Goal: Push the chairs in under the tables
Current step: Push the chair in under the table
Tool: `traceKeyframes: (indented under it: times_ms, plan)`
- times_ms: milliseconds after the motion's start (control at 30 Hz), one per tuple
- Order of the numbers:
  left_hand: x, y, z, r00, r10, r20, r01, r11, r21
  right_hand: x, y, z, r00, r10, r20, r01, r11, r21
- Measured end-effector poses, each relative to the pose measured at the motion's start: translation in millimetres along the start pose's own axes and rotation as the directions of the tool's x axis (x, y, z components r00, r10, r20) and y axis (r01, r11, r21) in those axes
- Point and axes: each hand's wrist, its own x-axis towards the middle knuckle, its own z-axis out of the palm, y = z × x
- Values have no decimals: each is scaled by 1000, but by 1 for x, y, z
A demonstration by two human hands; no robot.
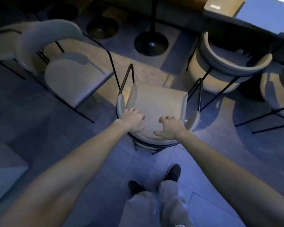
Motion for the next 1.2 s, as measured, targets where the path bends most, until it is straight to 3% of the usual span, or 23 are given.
traceKeyframes:
  times_ms: [233,367,633,767,967,1200]
  plan:
    - [25,9,52,981,79,176,-113,975,192,12,10,53,984,-24,176,43,994,-104]
    - [32,12,78,975,57,214,-109,964,241,17,14,75,980,-47,192,87,974,-208]
    - [38,25,104,995,-24,94,-2,962,272,33,23,90,986,-47,159,87,963,-256]
    - [36,27,105,999,-27,41,14,956,292,38,25,83,968,-88,236,145,960,-239]
    - [40,31,105,998,-62,32,51,960,274,40,29,71,943,-106,315,186,953,-238]
    - [65,52,91,993,-112,31,106,981,161,53,61,47,952,-99,289,185,940,-287]
